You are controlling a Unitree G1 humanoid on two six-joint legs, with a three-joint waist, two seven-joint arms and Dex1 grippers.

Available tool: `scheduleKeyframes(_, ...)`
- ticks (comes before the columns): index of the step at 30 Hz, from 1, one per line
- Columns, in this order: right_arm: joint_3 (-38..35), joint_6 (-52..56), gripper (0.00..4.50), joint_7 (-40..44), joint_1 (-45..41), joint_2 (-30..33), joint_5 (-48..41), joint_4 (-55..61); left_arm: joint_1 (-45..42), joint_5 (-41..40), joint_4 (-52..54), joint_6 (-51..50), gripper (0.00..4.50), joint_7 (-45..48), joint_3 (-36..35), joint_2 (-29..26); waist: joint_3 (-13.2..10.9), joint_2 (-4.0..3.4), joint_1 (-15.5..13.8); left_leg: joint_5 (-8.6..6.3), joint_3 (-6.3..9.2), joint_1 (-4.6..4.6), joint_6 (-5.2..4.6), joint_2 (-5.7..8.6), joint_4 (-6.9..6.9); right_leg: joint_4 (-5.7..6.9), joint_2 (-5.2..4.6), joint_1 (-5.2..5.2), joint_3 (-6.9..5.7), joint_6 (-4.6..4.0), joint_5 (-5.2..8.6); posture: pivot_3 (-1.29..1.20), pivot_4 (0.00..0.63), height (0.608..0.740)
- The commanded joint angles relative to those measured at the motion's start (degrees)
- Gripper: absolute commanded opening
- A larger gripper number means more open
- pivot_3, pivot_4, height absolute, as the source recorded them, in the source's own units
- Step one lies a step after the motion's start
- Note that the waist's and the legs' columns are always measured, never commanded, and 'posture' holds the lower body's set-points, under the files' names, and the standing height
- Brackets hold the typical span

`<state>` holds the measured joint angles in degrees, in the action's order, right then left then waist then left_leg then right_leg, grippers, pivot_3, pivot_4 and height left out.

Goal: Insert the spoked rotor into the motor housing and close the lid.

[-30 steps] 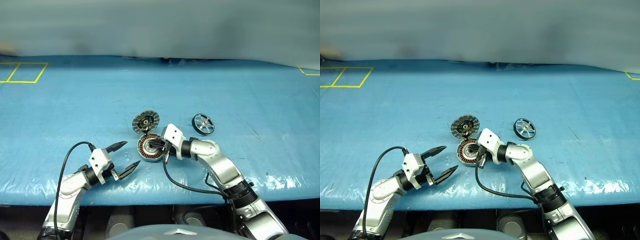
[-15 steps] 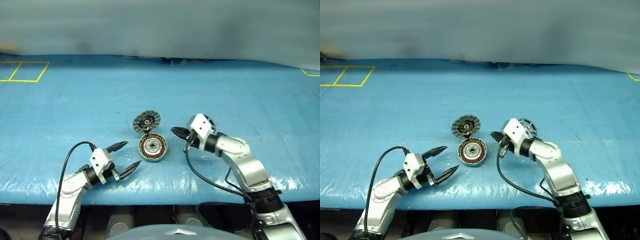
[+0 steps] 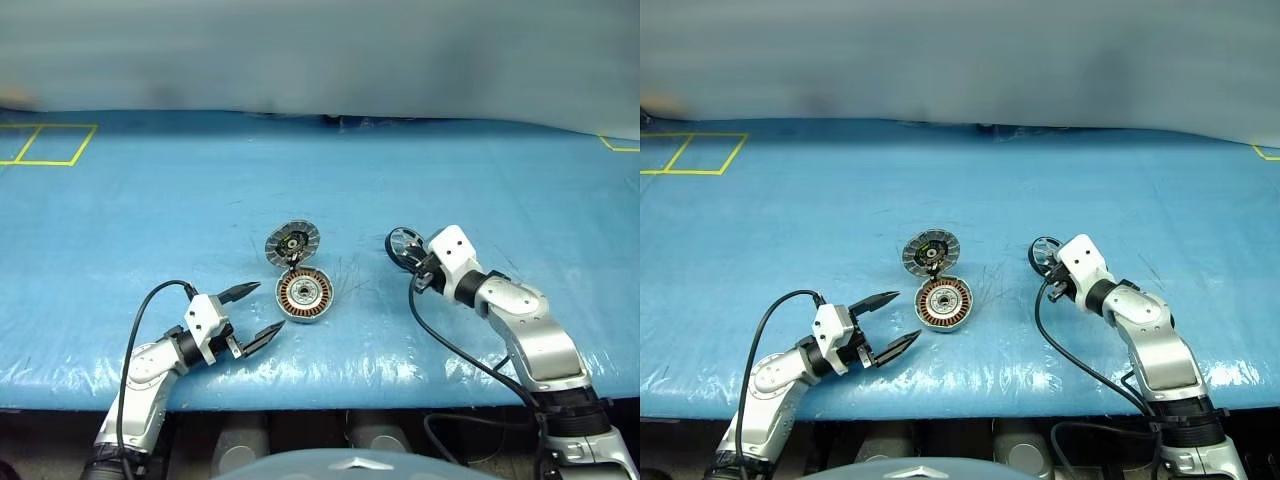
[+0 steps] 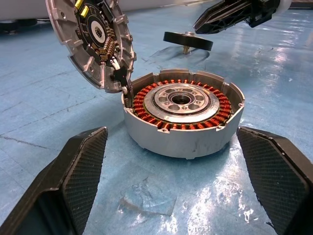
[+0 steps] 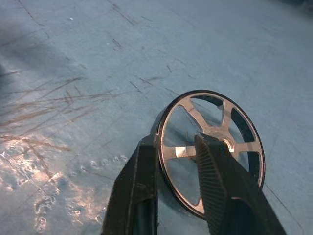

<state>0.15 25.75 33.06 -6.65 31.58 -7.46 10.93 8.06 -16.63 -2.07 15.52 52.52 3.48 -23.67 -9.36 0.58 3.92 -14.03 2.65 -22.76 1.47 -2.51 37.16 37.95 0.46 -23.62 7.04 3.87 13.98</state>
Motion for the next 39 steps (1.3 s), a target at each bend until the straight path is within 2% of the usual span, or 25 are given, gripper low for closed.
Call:
scheduleKeyframes(1,-2.62,0.18,2.28,-2.23,-1.88,-0.14,0.11,-0.62,-0.27,-0.19,0.33,1.08,4.50,0.15,0.08,0.21,0.00,0.00,0.02,0.00,0.00,0.00,0.00,-0.01,-0.01,0.00,0.00,0.00,0.00,0.00,0.00,0.00,0.150,0.740)
scheduleKeyframes(2,-2.71,0.72,2.58,-2.77,-2.17,-0.06,0.45,-1.17,-0.22,-0.14,0.35,1.07,4.50,0.13,0.08,0.18,0.00,0.00,0.01,0.00,0.00,0.00,0.00,0.00,-0.01,0.00,0.01,0.00,0.00,0.00,0.00,0.00,0.150,0.740)
scheduleKeyframes(8,-3.08,2.33,2.58,-3.96,-3.74,-0.36,0.00,-2.96,-0.06,0.09,0.45,1.04,4.50,-0.03,0.03,0.06,0.00,0.00,-0.07,0.00,0.00,0.00,0.00,0.00,0.00,0.00,0.00,0.01,0.00,0.01,-0.01,0.00,0.150,0.740)
scheduleKeyframes(18,-9.83,6.02,2.58,-3.59,-5.42,-2.37,-8.51,-0.88,0.40,0.34,0.63,0.96,4.50,-0.14,-0.15,-0.26,0.00,0.00,-0.01,0.00,0.00,0.00,0.00,0.00,0.00,0.00,0.01,0.01,0.00,0.03,-0.02,0.00,0.150,0.740)
scheduleKeyframes(26,-5.78,6.56,2.58,-4.74,-5.52,-1.78,-4.89,-3.43,0.30,0.55,0.34,1.26,4.50,-0.28,-0.12,-0.11,0.00,0.00,0.00,0.00,0.00,0.00,0.00,0.00,0.00,0.01,0.01,0.01,0.00,0.03,-0.03,0.00,0.150,0.740)
scheduleKeyframes(39,-4.53,7.58,2.58,-5.43,-3.47,-1.88,-3.42,-4.59,0.80,1.09,0.28,1.52,4.50,-0.58,-0.10,-0.16,0.00,0.00,0.02,0.00,-0.01,0.00,0.00,0.00,0.00,0.00,0.00,0.01,0.01,0.04,-0.03,0.00,0.150,0.740)
